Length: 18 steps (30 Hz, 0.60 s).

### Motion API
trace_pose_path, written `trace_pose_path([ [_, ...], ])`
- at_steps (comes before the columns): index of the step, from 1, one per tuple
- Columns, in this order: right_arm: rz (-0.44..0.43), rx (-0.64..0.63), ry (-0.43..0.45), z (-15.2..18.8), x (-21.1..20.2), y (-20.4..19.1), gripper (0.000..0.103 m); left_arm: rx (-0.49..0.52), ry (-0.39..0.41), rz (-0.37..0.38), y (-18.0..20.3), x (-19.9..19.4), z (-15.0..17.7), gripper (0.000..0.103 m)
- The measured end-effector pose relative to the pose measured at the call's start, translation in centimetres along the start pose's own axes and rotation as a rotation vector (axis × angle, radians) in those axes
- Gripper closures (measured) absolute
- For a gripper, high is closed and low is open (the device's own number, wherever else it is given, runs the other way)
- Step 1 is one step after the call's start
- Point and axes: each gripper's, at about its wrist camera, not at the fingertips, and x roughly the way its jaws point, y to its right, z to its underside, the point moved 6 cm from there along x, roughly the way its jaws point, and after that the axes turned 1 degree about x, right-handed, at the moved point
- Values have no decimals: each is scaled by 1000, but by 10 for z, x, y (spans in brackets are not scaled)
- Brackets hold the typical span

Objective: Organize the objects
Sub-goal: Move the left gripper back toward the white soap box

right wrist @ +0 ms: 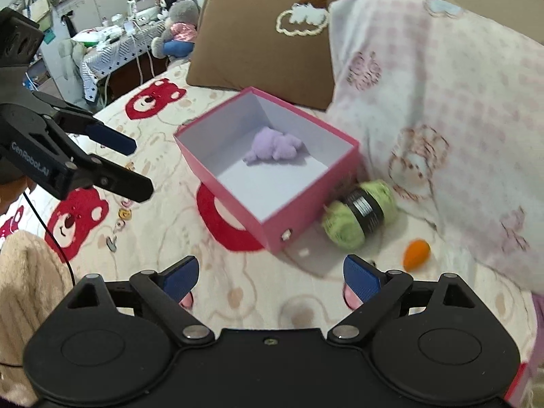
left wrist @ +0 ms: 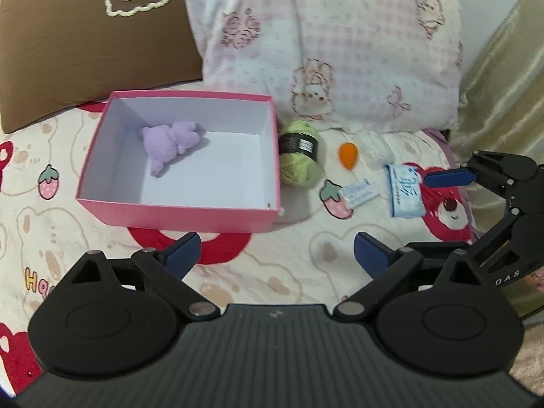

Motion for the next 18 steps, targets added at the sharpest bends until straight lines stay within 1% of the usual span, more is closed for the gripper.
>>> trace_pose_path([
  [5, 40, -7, 0, 22, -13, 6, 9, 23, -14, 34, 20, 8, 11, 5],
  [11, 52, 5, 12, 39, -21, 12, 9, 54, -31, 89, 44, 19, 17, 5],
  [18, 59, 37, 46, 58, -15, 23, 9, 61, -13, 123, 67, 38, 17, 5],
])
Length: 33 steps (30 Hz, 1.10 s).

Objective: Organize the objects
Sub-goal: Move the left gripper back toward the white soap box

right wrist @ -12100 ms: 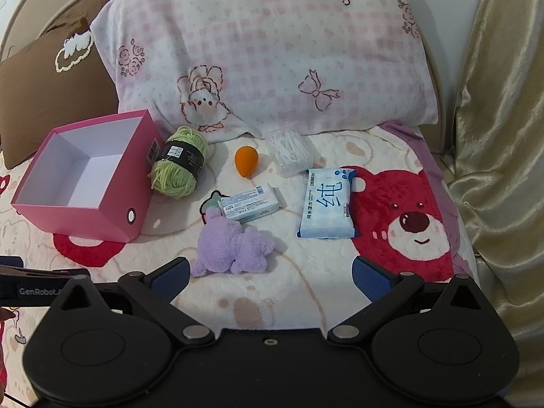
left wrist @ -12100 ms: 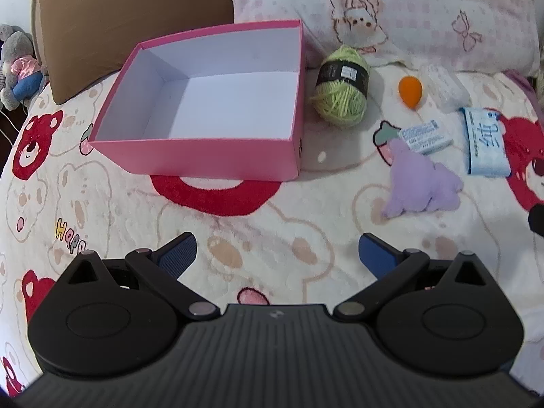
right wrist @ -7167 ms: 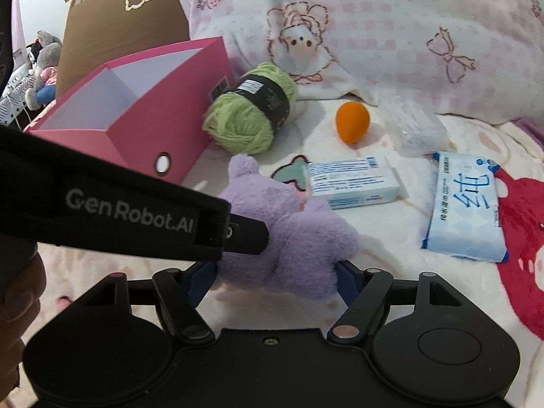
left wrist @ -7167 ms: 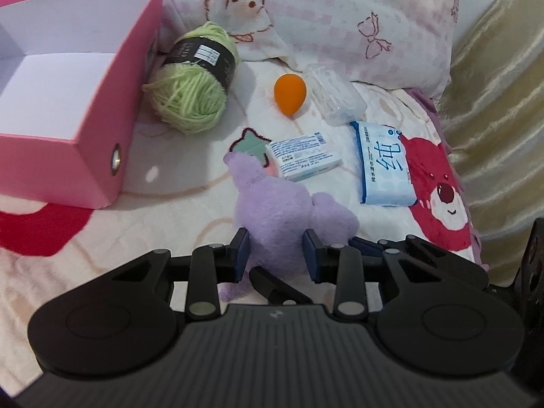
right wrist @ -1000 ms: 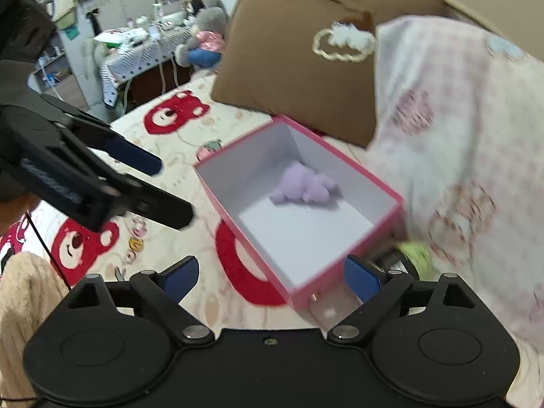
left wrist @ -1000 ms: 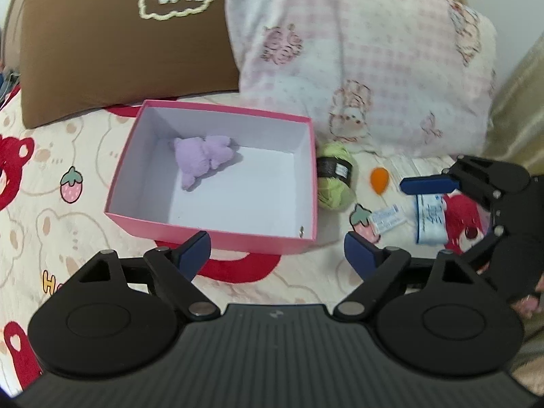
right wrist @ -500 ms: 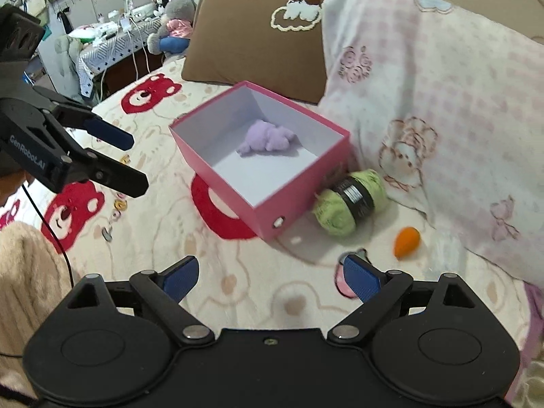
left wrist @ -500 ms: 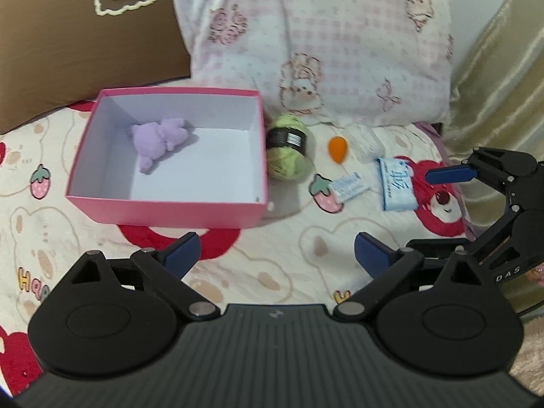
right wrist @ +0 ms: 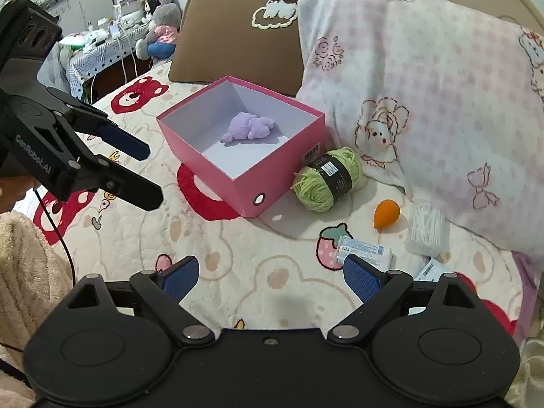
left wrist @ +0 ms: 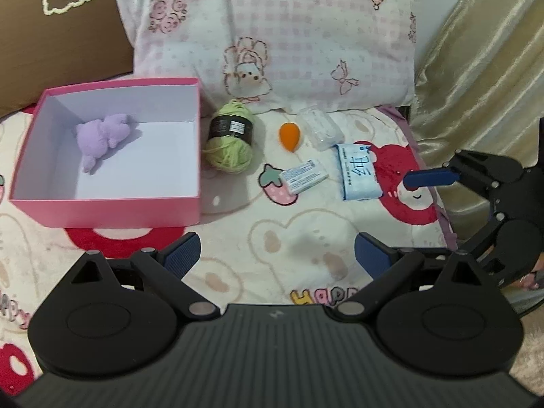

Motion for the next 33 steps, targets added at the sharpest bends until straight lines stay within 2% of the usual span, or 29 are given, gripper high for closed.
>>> trace_pose_path([
  [3, 32, 58, 12, 9, 5, 9, 9, -3, -30, 18, 7, 19, 3, 5],
  [5, 10, 93, 15, 15, 4, 13, 9, -26, -58, 32, 7, 32, 6, 6],
  [7, 22, 95, 19, 20, 6, 17, 9, -43, -70, 42, 7, 43, 8, 7],
  [9, 48, 89, 28, 23, 10, 21, 9, -48, -57, 38, 7, 53, 7, 7],
  [12, 44, 86, 61, 29, 18, 28, 9, -47, -17, 18, 8, 67, 4, 7],
  [17, 73, 22, 98, 38, 39, 33, 9, -21, 35, -62, 8, 89, -1, 7],
  [22, 80, 20, 135, 39, 62, 42, 9, -28, 63, -73, 10, 116, -4, 8],
  [26, 108, 13, 140, 41, 87, 52, 9, -58, 99, -38, 9, 137, -7, 9],
  [33, 120, 36, 153, 48, 128, 75, 10, -112, 123, 36, 9, 177, -7, 18],
])
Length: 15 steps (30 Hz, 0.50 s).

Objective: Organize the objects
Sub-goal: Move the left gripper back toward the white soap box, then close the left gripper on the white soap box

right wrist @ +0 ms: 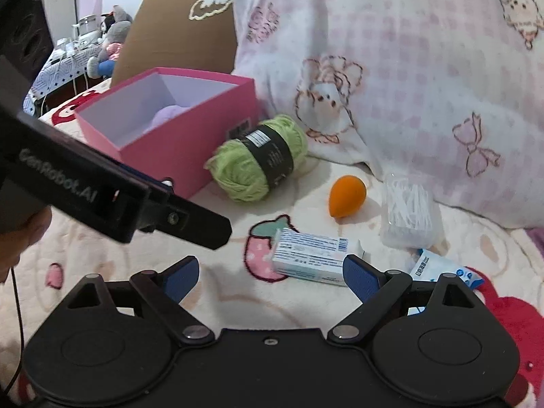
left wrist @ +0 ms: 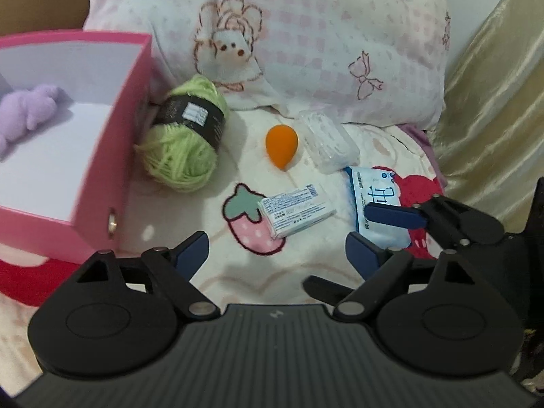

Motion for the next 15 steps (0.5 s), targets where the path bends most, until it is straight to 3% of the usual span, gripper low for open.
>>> trace_pose_path([
  [15, 40, -21, -28, 8, 43, 23, 12, -85, 39, 50, -3, 64, 1, 41],
])
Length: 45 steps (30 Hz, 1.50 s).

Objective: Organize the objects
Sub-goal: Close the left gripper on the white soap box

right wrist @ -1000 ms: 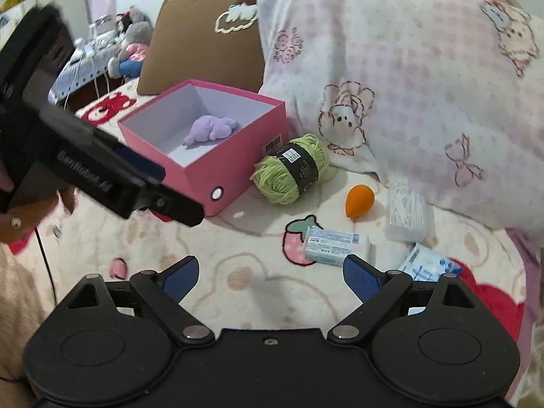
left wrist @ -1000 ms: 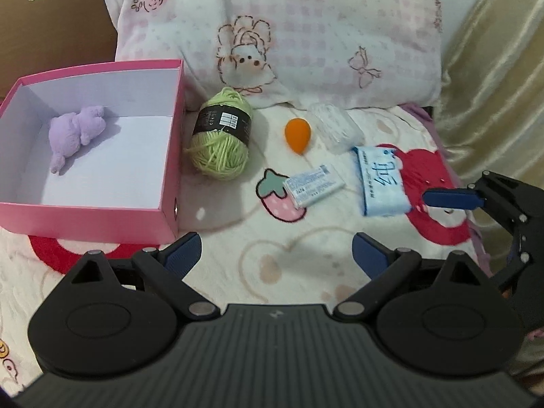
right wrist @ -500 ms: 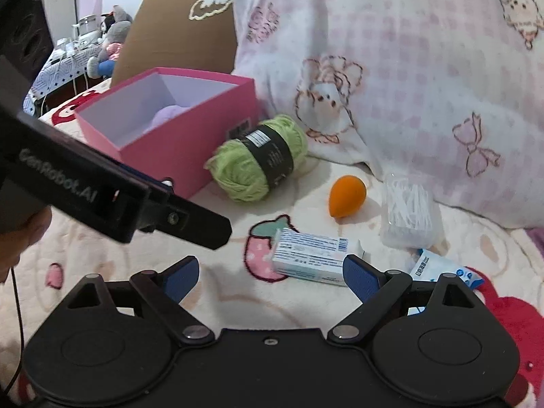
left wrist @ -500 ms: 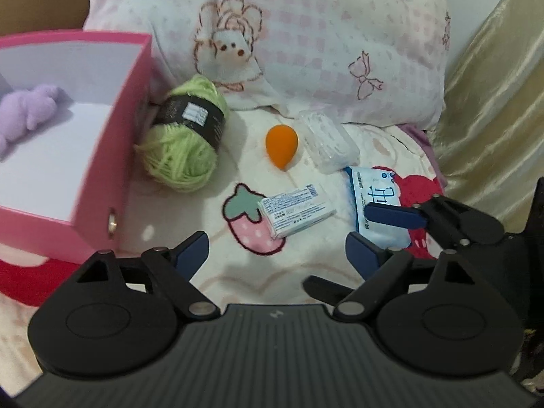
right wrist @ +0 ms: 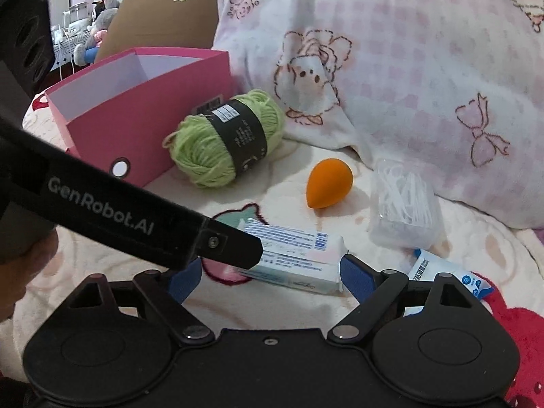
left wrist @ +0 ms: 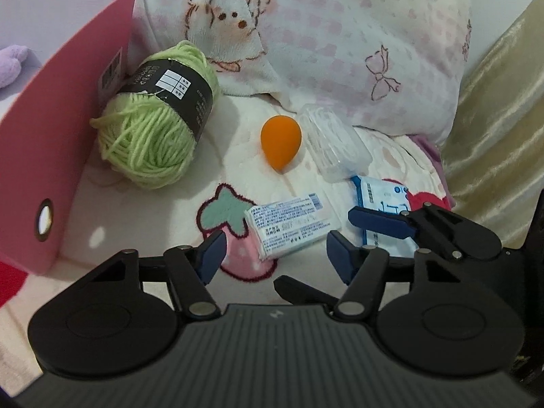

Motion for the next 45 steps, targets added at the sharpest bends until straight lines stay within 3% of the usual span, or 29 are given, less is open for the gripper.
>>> trace_pose_path([
  [5, 4, 23, -13, 4, 12, 9, 12, -25, -2, 10, -4, 14, 2, 47],
  [12, -15, 110, -50, 10, 26, 25, 12, -43, 20, 11, -9, 23, 6, 66],
  [16, -24, 100, -56, 10, 30, 25, 12, -65, 23, 38, -12, 27, 7, 71],
  [28, -47, 88, -85, 6, 37, 21, 11, -88, 22, 52, -17, 31, 8, 72],
  [37, -37, 65, -103, 6, 34, 9, 15, -9, 21, 16, -2, 22, 10, 73],
  [45, -23, 71, -117, 7, 32, 1, 16, -66, -19, 30, -7, 18, 13, 73],
])
